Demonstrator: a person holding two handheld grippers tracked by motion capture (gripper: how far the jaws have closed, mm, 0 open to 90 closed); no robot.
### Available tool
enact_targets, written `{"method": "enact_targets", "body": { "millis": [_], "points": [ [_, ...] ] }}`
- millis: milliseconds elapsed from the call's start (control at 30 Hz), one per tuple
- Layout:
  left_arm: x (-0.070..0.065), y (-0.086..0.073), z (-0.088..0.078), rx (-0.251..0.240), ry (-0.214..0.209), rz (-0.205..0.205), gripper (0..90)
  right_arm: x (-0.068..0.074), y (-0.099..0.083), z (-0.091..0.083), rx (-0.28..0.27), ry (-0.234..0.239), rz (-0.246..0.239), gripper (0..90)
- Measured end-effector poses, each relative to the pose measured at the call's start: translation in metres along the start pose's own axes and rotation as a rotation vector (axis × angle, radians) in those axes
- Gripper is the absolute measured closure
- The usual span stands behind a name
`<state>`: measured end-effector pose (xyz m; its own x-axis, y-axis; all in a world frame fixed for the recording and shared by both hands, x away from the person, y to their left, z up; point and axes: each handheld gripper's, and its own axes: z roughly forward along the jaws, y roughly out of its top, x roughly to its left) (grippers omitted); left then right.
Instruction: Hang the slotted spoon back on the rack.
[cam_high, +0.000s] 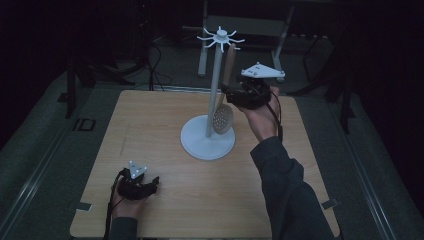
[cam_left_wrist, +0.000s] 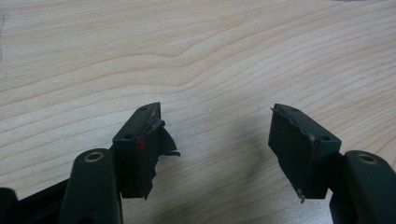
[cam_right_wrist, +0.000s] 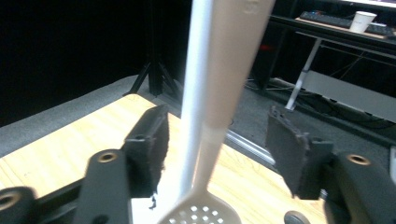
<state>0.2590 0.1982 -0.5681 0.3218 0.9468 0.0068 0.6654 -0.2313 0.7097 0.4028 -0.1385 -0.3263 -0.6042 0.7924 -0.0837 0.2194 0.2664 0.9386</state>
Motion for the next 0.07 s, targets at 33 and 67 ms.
{"method": "enact_targets", "body": {
  "millis": [33, 67],
  "points": [
    [-0.0001, 0.0000, 0.0000, 0.001, 0.000, -0.001, 35.5, -0.0011, -0.0019, -0.0028, -0.002, -0.006, 0.000, 35.1],
    [0.0002, 0.0000, 0.0000, 0.000, 0.000, -0.001, 35.5, -0.0025, -0.0044, -0.0061, -0.003, -0.009, 0.005, 33.3]
  ]
}}
